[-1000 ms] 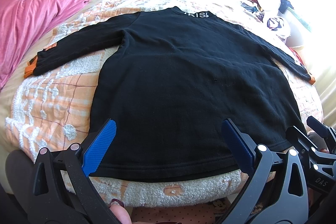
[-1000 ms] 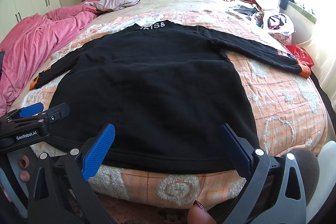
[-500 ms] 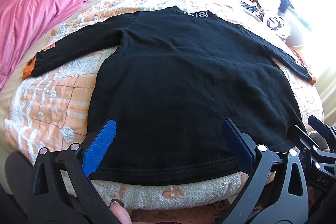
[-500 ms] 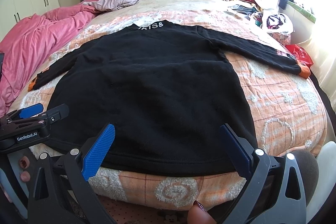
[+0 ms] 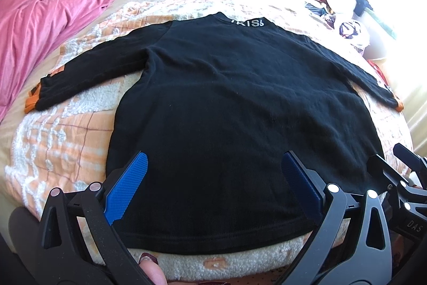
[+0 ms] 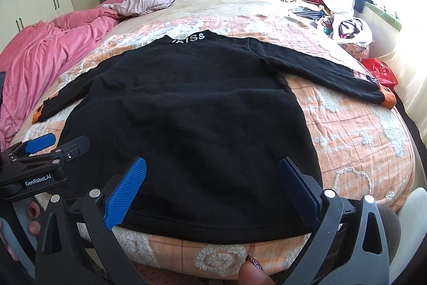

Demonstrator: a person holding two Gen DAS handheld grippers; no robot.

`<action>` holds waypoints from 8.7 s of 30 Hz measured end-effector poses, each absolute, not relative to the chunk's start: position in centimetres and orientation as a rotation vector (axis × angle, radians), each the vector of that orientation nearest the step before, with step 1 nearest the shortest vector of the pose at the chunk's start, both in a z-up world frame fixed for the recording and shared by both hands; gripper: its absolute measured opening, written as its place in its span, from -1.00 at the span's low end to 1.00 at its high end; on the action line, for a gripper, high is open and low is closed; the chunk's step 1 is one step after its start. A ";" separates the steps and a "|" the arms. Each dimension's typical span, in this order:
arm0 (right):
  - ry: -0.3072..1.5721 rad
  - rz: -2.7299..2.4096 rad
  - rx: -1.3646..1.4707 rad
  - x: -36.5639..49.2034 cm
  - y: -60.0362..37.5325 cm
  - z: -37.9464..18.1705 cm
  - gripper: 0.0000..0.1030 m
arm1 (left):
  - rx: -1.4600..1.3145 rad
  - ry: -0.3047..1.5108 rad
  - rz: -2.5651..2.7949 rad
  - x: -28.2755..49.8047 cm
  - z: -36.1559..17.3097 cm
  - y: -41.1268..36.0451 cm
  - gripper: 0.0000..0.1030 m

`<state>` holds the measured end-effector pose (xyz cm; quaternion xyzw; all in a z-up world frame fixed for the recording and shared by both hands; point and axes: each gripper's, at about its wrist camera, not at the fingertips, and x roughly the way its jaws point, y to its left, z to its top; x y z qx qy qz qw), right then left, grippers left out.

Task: Fold small clothes
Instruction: 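Move the right tool toward the orange-cuffed sleeve end, then close the right tool on the orange sleeve cuff, then lift the sleeve and carry it across the shirt toward the left tool, then grasp the orange cuff with the left tool while the right tool releases it, then lay the cuff onto the shirt body with the left tool and open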

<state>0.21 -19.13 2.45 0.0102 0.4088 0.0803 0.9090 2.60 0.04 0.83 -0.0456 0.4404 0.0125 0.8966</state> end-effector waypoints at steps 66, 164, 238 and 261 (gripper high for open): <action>0.776 -0.266 0.300 19.6 -36.2 4.3 0.92 | -0.150 0.980 0.041 22.6 1.6 -0.3 0.83; 0.723 0.521 0.105 20.5 -19.7 2.0 0.08 | -0.585 1.057 -0.230 22.9 -1.6 1.6 0.69; 0.783 0.108 0.317 21.6 -33.6 2.3 0.15 | -0.396 0.928 -0.140 21.9 3.2 4.5 -0.85; 0.794 0.317 -0.001 20.8 -23.7 1.6 0.15 | -0.306 0.860 -0.061 19.7 4.3 5.1 -0.84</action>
